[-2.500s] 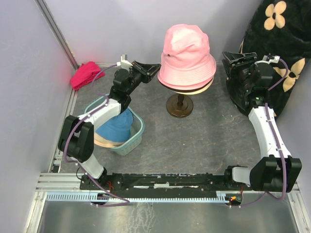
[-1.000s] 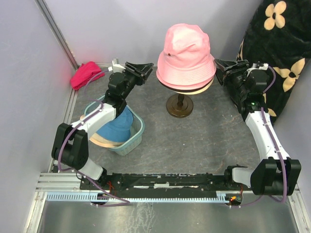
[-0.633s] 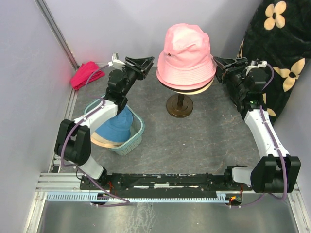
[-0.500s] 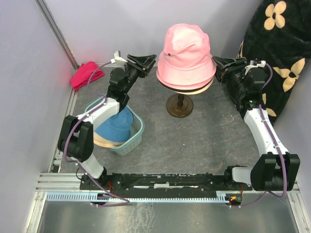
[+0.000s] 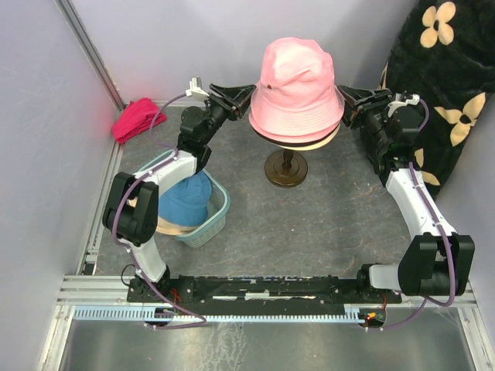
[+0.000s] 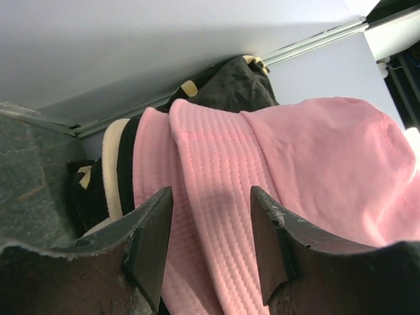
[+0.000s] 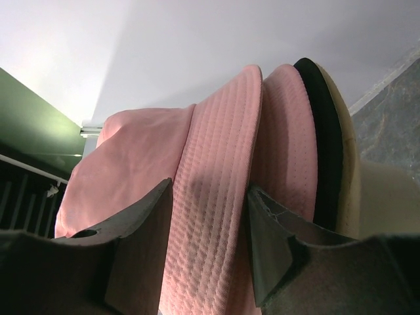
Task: Stack the hats
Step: Stack the hat on the hat.
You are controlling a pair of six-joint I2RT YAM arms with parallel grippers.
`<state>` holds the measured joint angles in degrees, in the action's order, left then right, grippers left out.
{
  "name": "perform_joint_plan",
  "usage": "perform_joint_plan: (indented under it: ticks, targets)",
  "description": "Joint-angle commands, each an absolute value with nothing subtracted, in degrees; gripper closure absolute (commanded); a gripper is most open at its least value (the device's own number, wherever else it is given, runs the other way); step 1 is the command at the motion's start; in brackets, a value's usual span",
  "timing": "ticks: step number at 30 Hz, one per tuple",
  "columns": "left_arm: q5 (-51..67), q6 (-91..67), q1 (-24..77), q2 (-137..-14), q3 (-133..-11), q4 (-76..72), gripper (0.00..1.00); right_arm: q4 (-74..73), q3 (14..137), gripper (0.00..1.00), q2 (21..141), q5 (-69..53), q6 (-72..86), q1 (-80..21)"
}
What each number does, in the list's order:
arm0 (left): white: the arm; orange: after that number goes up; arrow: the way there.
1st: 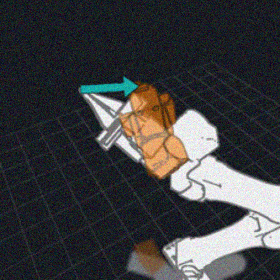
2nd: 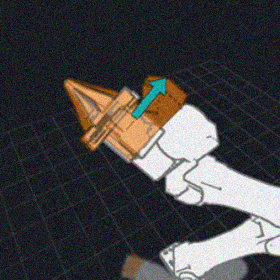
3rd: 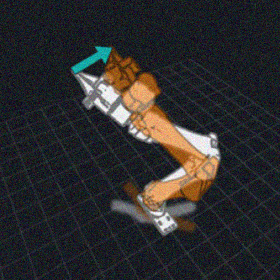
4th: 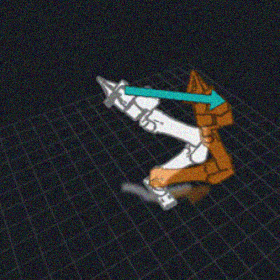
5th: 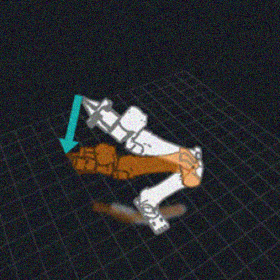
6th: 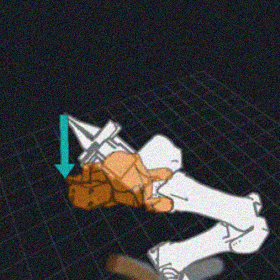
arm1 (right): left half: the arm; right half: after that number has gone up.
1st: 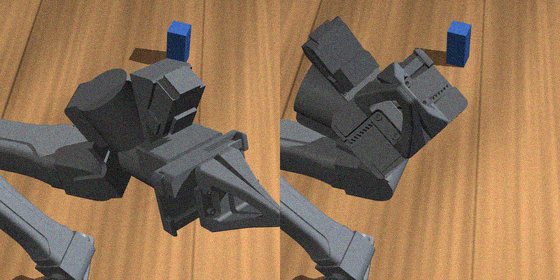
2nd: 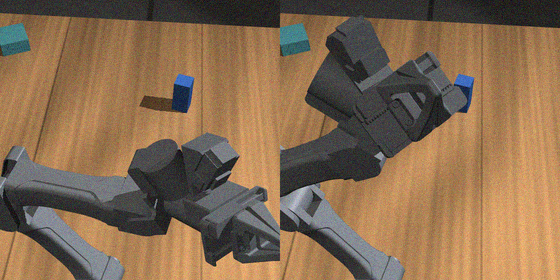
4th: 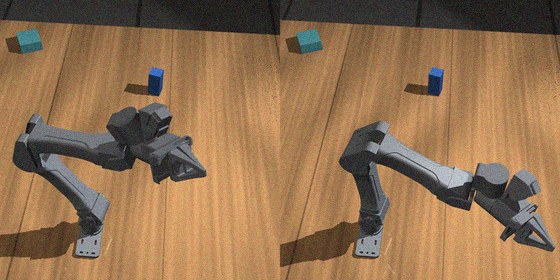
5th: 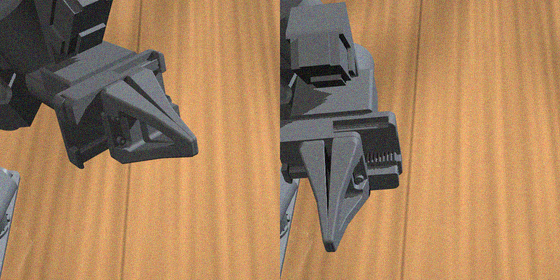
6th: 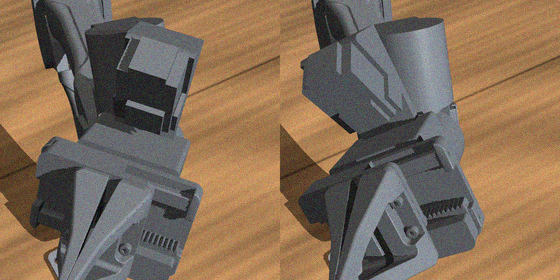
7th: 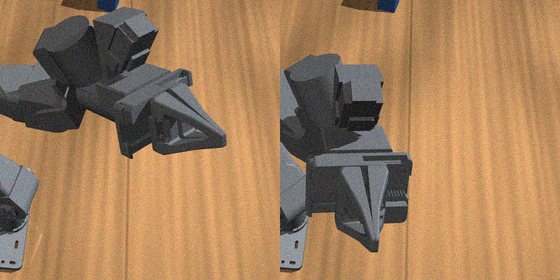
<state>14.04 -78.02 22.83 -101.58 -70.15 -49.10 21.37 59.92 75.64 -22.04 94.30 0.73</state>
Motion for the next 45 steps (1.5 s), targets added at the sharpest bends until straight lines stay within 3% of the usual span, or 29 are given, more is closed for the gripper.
perform_joint_plan:
  ticks: [1,21,32,37,42,45]
  targets:
    - [16.1,-81.6,22.4,-102.5,-73.4,-55.2,0.42,25.9,61.6,0.46,76.0,-23.4,95.0,0.2]
    - [19.3,-89.0,21.9,-109.3,-76.0,-65.8,0.46,32.3,60.2,0.57,79.2,-23.8,99.5,0.0]
    - [19.9,-94.2,21.7,-113.2,-78.1,-72.8,0.67,33.9,59.8,0.71,80.4,-23.8,100.7,0.0]
    - [19.4,-95.2,21.7,-114.0,-78.0,-74.0,0.95,34.5,59.3,0.83,80.9,-23.7,101.4,0.0]
    - [18.2,-96.3,21.7,-114.1,-76.6,-75.5,0.97,35.8,58.4,0.97,81.5,-23.4,102.1,0.0]
    - [17.9,-96.3,21.7,-114.0,-75.9,-75.6,0.97,37.4,57.3,0.99,81.8,-23.4,102.7,0.0]
